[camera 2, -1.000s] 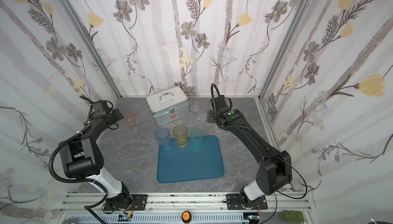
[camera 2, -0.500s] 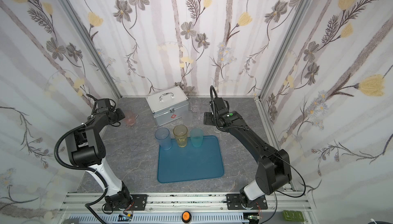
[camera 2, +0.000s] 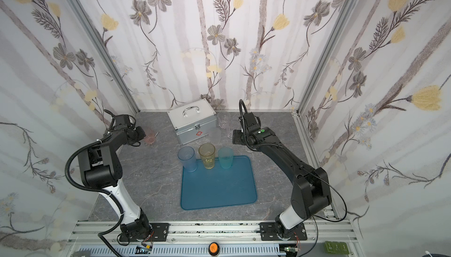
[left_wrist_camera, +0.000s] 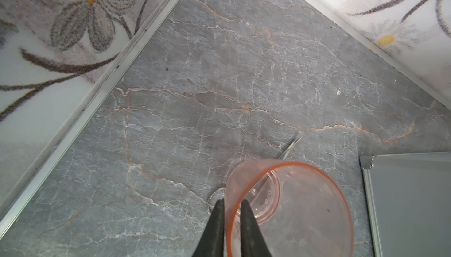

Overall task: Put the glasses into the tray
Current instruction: 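Lift the pink glass with the left gripper and carry it toward the right gripper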

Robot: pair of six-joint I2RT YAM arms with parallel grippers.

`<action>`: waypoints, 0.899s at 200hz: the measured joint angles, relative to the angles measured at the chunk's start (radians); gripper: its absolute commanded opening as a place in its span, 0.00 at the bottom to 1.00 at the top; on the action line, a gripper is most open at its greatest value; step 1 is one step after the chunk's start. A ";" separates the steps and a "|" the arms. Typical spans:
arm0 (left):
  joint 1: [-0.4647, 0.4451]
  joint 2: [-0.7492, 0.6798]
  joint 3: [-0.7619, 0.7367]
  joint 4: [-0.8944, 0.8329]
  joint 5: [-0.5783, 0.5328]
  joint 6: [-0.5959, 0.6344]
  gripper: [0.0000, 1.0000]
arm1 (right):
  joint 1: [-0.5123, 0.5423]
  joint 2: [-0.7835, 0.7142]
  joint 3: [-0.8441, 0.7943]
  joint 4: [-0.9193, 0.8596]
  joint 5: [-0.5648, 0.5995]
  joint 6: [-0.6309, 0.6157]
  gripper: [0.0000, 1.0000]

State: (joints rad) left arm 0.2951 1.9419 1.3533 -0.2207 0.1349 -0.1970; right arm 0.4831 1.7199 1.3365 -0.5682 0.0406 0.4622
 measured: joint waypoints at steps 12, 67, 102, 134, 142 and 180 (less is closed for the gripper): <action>0.000 0.000 -0.005 -0.002 -0.001 0.007 0.07 | 0.000 0.003 0.000 0.002 -0.008 0.000 0.71; -0.003 -0.049 -0.022 -0.030 -0.007 0.010 0.00 | 0.000 0.010 0.009 0.002 -0.015 0.000 0.68; -0.003 -0.162 -0.091 -0.053 -0.006 -0.001 0.00 | 0.001 0.010 0.030 -0.001 -0.016 0.000 0.67; -0.013 -0.339 -0.178 -0.092 -0.038 -0.026 0.00 | 0.004 0.002 0.045 -0.005 -0.034 0.002 0.65; -0.023 -0.389 -0.190 -0.103 -0.055 -0.037 0.00 | 0.007 -0.001 0.051 -0.005 -0.034 0.007 0.65; -0.156 -0.605 -0.184 -0.138 -0.137 -0.076 0.00 | 0.028 -0.013 0.086 -0.005 -0.042 0.018 0.63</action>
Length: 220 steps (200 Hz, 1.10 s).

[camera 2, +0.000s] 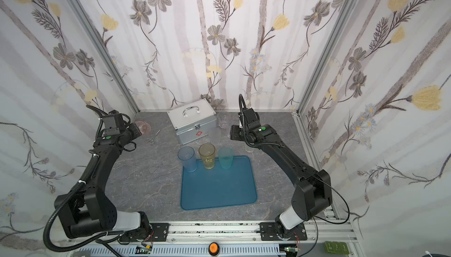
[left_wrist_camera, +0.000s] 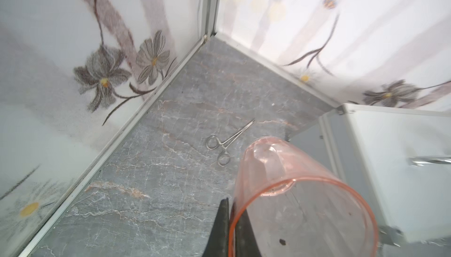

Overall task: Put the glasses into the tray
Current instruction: 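Lift the pink glass with the left gripper and carry it toward the right gripper, then grasp the pink glass rim with the right gripper from the left gripper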

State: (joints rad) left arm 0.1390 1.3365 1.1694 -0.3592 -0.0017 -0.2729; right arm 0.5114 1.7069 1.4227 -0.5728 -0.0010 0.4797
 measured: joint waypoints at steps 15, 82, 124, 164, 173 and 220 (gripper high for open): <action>-0.119 -0.034 0.025 -0.010 -0.031 -0.027 0.00 | 0.016 -0.006 0.008 0.000 0.000 0.007 0.63; -0.639 0.111 0.227 -0.034 -0.131 -0.158 0.00 | 0.046 -0.130 -0.029 -0.010 0.029 0.039 0.60; -0.795 0.269 0.327 -0.034 -0.124 -0.208 0.00 | 0.048 -0.234 -0.082 -0.034 0.068 0.043 0.57; -0.878 0.364 0.357 -0.033 -0.074 -0.255 0.00 | 0.053 -0.274 -0.100 -0.060 0.089 0.051 0.56; -0.893 0.381 0.369 -0.032 -0.068 -0.263 0.00 | 0.060 -0.274 -0.098 -0.060 0.089 0.055 0.56; -0.939 0.429 0.404 -0.024 -0.027 -0.293 0.00 | 0.084 -0.232 -0.077 -0.051 0.088 0.061 0.54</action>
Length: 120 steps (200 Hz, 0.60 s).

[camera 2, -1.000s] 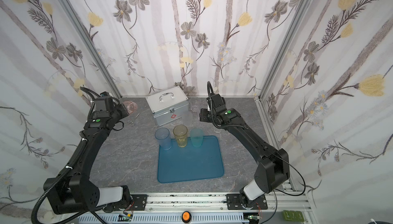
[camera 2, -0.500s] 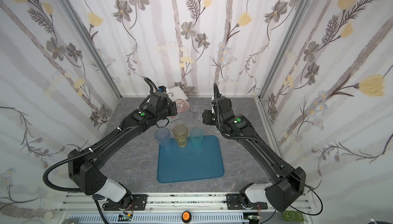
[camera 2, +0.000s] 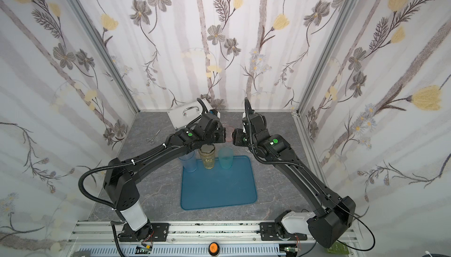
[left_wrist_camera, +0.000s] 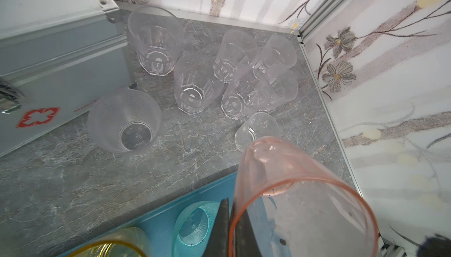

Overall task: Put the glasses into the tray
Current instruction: 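Grasp the pink glass rim with the right gripper from the left gripper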

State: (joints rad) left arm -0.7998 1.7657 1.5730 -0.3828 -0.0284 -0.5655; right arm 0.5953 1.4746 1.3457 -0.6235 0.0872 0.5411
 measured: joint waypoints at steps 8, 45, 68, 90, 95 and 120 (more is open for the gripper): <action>-0.003 0.003 0.003 0.004 0.003 -0.004 0.00 | 0.000 0.011 0.002 -0.001 0.005 0.000 0.53; -0.012 0.004 0.005 0.011 0.008 -0.016 0.00 | 0.004 0.069 0.029 -0.002 0.068 -0.016 0.44; -0.016 0.004 0.004 0.012 0.019 -0.031 0.00 | 0.013 0.102 0.042 -0.008 0.123 -0.027 0.37; -0.021 0.007 0.003 0.011 0.022 -0.042 0.00 | 0.025 0.146 0.055 -0.009 0.193 -0.041 0.29; -0.023 0.008 0.003 0.011 0.021 -0.044 0.00 | 0.026 0.154 0.055 -0.012 0.208 -0.041 0.28; -0.028 0.016 0.003 0.010 0.024 -0.061 0.01 | 0.029 0.177 0.058 -0.024 0.253 -0.049 0.18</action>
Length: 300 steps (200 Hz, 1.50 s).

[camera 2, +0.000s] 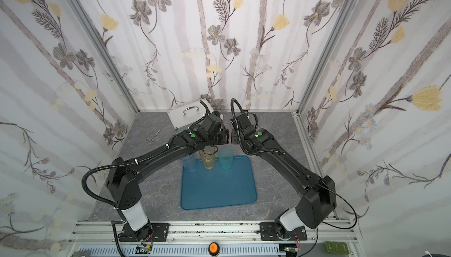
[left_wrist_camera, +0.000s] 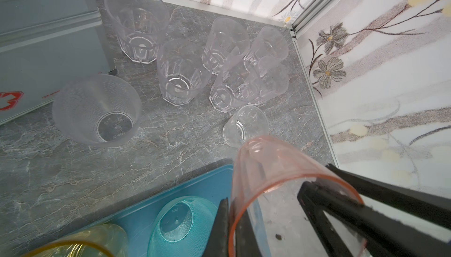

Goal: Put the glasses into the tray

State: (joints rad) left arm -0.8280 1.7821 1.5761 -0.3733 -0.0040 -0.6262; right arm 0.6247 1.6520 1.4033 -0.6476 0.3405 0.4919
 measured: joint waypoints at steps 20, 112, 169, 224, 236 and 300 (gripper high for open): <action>-0.006 0.003 0.001 -0.001 0.001 -0.007 0.06 | 0.001 0.011 0.001 -0.019 0.022 -0.003 0.13; -0.019 -0.082 0.000 0.017 0.065 -0.017 0.51 | -0.061 0.020 -0.011 -0.058 0.000 -0.016 0.05; -0.012 -0.215 -0.124 0.047 0.006 0.127 0.64 | -0.134 -0.024 -0.068 -0.129 -0.083 -0.077 0.04; 0.052 -0.427 -0.478 0.222 -0.129 0.294 0.68 | -0.139 0.010 -0.148 -0.227 -0.192 -0.131 0.04; 0.066 -0.473 -0.558 0.284 -0.142 0.317 0.69 | -0.138 0.039 -0.154 -0.236 -0.211 -0.135 0.04; 0.112 -0.632 -0.818 0.552 -0.180 0.423 0.71 | -0.145 0.214 -0.114 -0.214 -0.229 -0.165 0.04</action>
State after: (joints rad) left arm -0.7162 1.1503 0.7578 0.1783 -0.1841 -0.2035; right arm 0.4793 1.8656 1.2892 -0.8616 0.1112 0.3267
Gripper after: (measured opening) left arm 0.708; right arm 0.063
